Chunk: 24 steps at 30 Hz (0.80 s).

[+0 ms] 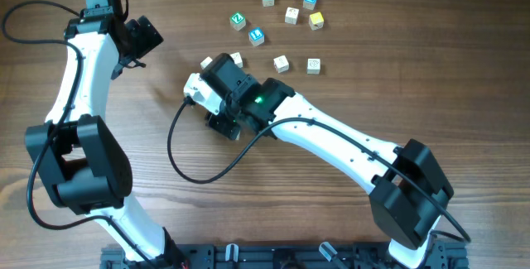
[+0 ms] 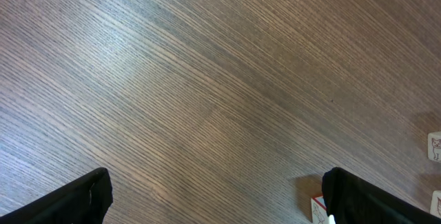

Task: Form a circle
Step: 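Set the S block down beside the Q block and open the right gripper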

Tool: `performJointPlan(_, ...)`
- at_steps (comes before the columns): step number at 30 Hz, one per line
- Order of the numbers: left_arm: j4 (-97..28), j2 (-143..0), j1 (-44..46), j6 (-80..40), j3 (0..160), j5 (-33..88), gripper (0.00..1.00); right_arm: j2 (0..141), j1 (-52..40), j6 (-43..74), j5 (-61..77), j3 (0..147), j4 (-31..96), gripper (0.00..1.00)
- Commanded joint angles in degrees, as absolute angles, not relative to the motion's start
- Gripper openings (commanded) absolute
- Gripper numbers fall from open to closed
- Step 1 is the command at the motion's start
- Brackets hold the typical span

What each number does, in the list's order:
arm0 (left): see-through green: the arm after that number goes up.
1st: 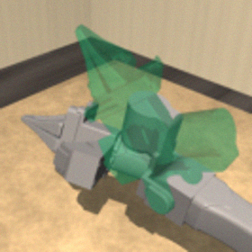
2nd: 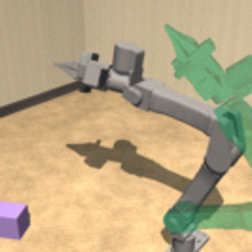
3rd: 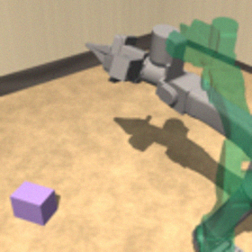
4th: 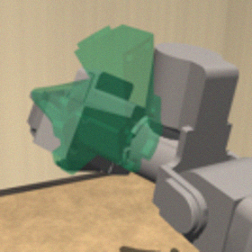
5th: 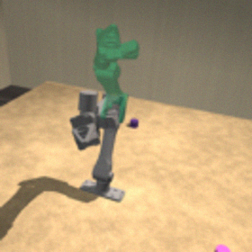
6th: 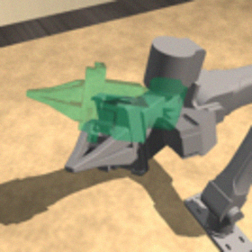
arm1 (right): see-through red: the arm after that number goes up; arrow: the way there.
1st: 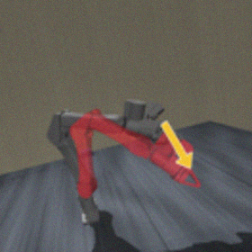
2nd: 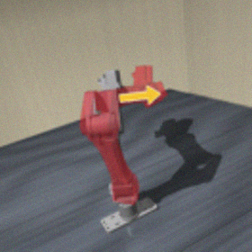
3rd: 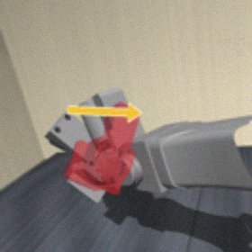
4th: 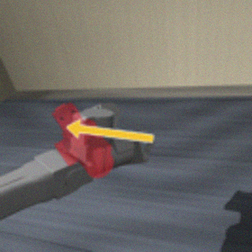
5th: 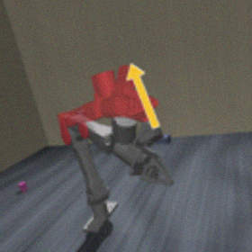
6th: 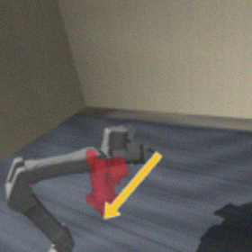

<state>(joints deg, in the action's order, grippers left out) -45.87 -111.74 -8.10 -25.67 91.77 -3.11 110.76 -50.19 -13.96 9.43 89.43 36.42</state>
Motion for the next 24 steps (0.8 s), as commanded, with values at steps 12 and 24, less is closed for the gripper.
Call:
performJointPlan(12, -45.7, -111.7, -8.2, -26.2, 91.8, -3.0, 1.00, 116.4, -56.8, -25.0, 10.1, 86.5, 43.6, 0.04)
performJointPlan(24, -45.7, -111.7, -8.2, -26.2, 91.8, -3.0, 1.00, 119.0, -56.8, -30.0, 3.8, 84.8, 43.2, 0.04)
